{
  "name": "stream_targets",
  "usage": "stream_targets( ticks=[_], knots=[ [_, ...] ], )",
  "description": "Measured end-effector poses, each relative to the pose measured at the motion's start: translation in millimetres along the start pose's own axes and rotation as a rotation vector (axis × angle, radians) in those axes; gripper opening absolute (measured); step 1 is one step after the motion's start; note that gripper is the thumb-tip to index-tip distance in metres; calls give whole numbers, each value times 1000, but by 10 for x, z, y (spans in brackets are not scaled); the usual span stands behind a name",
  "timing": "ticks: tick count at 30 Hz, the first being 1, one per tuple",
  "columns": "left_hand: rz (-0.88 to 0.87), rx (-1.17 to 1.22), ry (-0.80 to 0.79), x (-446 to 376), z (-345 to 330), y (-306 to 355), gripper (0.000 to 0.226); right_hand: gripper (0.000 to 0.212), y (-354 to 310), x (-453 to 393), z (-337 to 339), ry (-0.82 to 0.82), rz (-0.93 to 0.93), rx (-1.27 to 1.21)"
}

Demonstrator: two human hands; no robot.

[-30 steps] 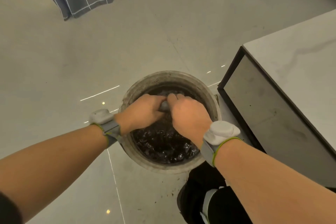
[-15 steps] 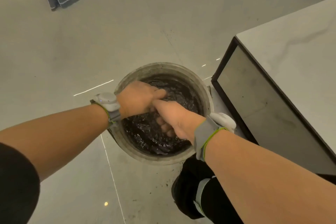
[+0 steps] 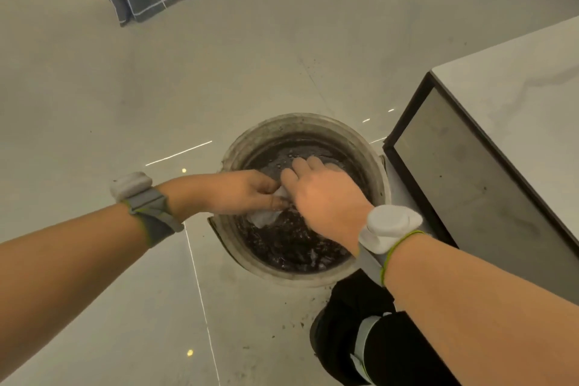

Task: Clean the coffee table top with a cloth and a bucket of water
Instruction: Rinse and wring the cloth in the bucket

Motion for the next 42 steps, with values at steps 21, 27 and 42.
stream_targets(
  ticks=[21, 27, 42],
  knots=[
    [18, -691, 328, -326, -69, 287, 14, 4, 113, -89, 256, -7, -133, 62],
    [-87, -1179, 206, -449, -38, 321, 16, 31, 112, -30, 163, -163, -328, -210],
    [-572, -1179, 259, -563, 143, -62, 21, 11, -214, -1, -44, -774, -1027, -1704]
  ],
)
Point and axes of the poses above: each hand's wrist, its own x-axis away from the middle knuckle, its own z-axis out of the back of the hand, y = z × x, the point moved 2 cm from there along -x, towards the middle knuckle, and after that the axes turned 10 degrees about -z, right-handed, at the moved point
